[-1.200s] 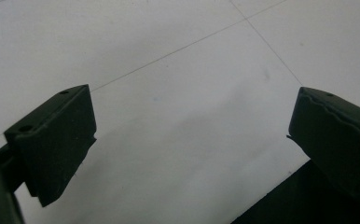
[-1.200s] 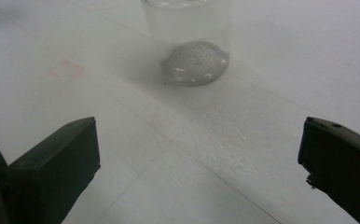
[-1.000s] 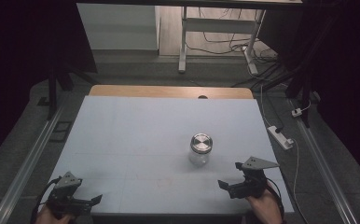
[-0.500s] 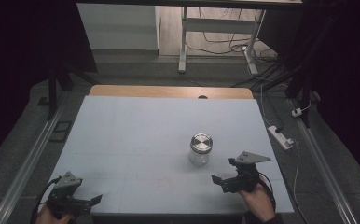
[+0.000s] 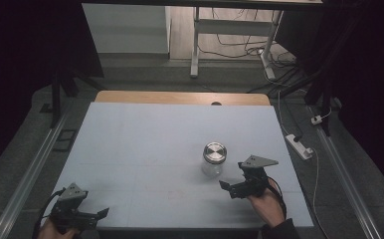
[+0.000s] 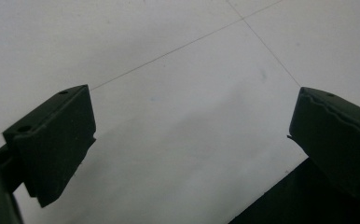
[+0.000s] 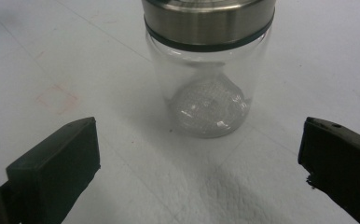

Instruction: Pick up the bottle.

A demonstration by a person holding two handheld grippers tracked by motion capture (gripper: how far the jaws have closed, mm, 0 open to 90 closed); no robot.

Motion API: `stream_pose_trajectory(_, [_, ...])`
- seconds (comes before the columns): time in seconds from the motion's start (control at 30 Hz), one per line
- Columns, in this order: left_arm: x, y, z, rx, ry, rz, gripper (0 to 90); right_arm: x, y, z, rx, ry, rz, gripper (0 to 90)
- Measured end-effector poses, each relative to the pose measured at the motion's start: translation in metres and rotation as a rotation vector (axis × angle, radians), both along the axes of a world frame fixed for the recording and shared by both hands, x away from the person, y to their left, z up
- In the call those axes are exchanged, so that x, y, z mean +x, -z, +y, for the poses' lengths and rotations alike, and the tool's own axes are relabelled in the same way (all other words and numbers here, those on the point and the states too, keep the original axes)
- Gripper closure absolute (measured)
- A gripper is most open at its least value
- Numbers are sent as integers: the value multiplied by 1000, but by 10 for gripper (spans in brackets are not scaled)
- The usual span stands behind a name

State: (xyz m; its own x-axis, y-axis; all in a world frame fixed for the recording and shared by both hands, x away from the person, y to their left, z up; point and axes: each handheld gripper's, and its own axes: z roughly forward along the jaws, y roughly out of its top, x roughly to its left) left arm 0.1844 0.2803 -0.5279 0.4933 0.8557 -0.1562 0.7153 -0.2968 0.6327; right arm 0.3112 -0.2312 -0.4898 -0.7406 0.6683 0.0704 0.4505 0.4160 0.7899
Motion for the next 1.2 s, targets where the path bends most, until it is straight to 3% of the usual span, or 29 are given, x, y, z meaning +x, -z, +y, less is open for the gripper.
stream_pose_trajectory(0.13, [0,0,0,3,2,1,16,7,2,4,7,0,4,0])
stream_pose_trajectory(0.37, [0,0,0,3,4,4,16,22,2,10,73,9,32,0])
stream_pose_trajectory(0.63, [1,0,0,2,3,5,15,35,7,20,10,21,14,0])
stream_pose_trajectory(1.2, [1,0,0,2,3,6,16,54,20,38,-8,-37,31,0])
